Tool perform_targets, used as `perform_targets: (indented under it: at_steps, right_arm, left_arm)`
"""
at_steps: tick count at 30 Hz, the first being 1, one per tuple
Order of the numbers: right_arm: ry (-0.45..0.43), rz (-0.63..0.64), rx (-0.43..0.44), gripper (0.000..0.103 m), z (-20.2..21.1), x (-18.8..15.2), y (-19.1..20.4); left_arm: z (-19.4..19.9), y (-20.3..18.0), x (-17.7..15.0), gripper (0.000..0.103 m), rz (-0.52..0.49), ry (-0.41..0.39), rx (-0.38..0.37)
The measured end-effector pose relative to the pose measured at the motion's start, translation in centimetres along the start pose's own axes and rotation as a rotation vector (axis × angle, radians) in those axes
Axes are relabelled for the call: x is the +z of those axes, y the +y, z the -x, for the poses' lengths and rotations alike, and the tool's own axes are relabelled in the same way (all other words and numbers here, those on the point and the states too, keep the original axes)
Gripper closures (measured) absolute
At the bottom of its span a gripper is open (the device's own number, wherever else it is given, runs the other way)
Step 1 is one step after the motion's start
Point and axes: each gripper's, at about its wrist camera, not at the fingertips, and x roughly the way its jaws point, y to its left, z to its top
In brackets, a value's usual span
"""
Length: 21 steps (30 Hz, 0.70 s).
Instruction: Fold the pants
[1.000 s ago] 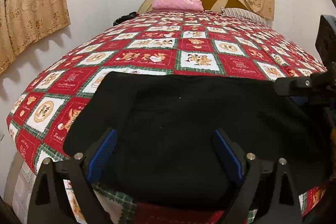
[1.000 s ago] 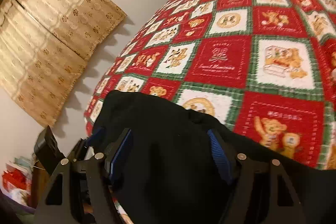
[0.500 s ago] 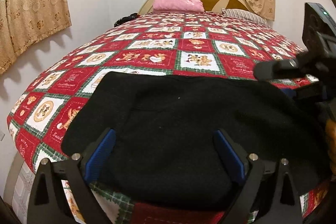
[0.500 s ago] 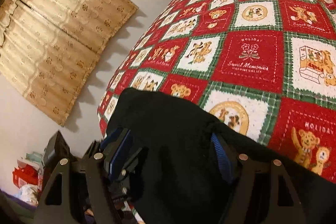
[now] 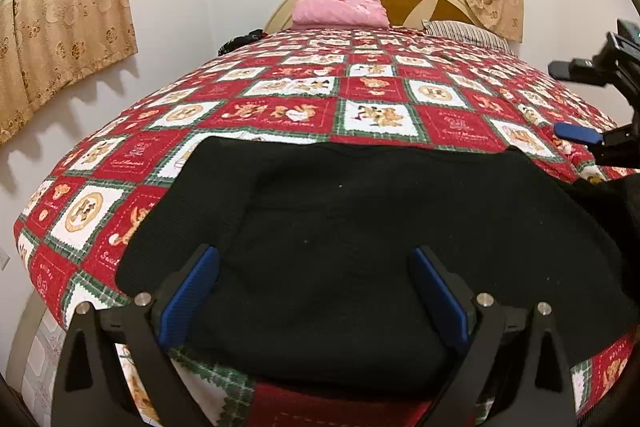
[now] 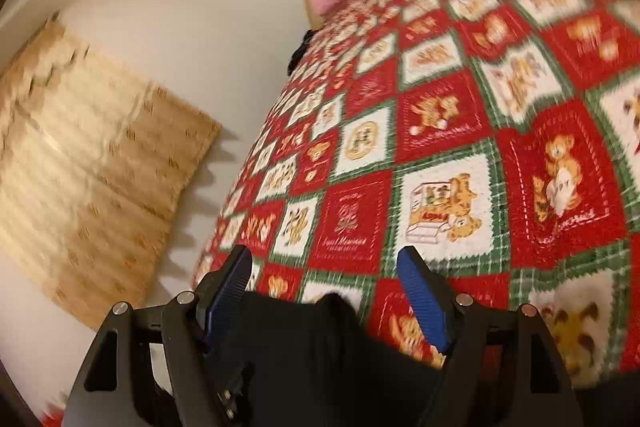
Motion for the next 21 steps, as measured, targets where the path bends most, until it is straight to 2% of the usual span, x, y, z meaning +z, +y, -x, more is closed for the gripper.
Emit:
perform_targets:
  at_steps: [2, 4, 6, 7, 9, 10, 12, 13, 14, 15, 17, 21]
  right_arm:
    - [0.045, 0.070, -0.062, 0.026, -0.5, -0.9, 1.4]
    - [0.062, 0.106, -0.143, 0.026, -0.4, -1.4, 1.1]
    - [0.043, 0.110, -0.336, 0.026, 1.2, -0.6, -0.1]
    - [0.012, 0.098, -0.375, 0.026, 2.3, -0.4, -0.5]
    - [-0.134, 0.048, -0.458, 0.026, 7.1, 1.3, -2.1]
    - [-0.217, 0.029, -0.528, 0.026, 10.1, 2.2, -3.1]
    - [-0.315, 0.009, -0.718, 0.026, 14.5, 3.8, -5.3]
    - [-0.331, 0.004, -0.792, 0.026, 15.6, 4.5, -6.1]
    - [-0.342, -0.008, -0.906, 0.026, 17.0, 5.4, -7.5]
    - [-0.331, -0.038, -1.047, 0.026, 18.4, 6.6, -9.9]
    - [-0.255, -0.102, -1.202, 0.026, 20.0, 8.2, -14.1]
    - [-0.109, -0.194, -1.333, 0.027, 20.3, 9.2, -19.8]
  left_arm:
    - [0.0, 0.0, 0.0, 0.004, -0.001, 0.003, 0.000]
    - [-0.1, 0.1, 0.2, 0.004, -0.001, 0.013, -0.003]
    - [0.0, 0.1, 0.2, 0.004, 0.000, 0.018, -0.004]
    - [0.0, 0.1, 0.2, 0.004, -0.001, 0.019, -0.003]
    - [0.0, 0.1, 0.2, 0.004, 0.001, 0.017, -0.003]
    - [0.0, 0.1, 0.3, 0.004, 0.000, 0.016, -0.003]
    - [0.0, 0.1, 0.2, 0.004, 0.001, 0.019, -0.004]
    - [-0.1, 0.1, 0.3, 0.004, 0.001, 0.022, -0.004]
    - [-0.1, 0.1, 0.3, 0.004, 0.002, 0.024, -0.004]
    - [-0.1, 0.1, 0.3, 0.003, 0.002, 0.026, -0.004]
    - [-0.1, 0.1, 0.4, 0.003, 0.004, 0.030, -0.002]
    - [-0.1, 0.0, 0.4, 0.003, 0.004, 0.031, 0.002]
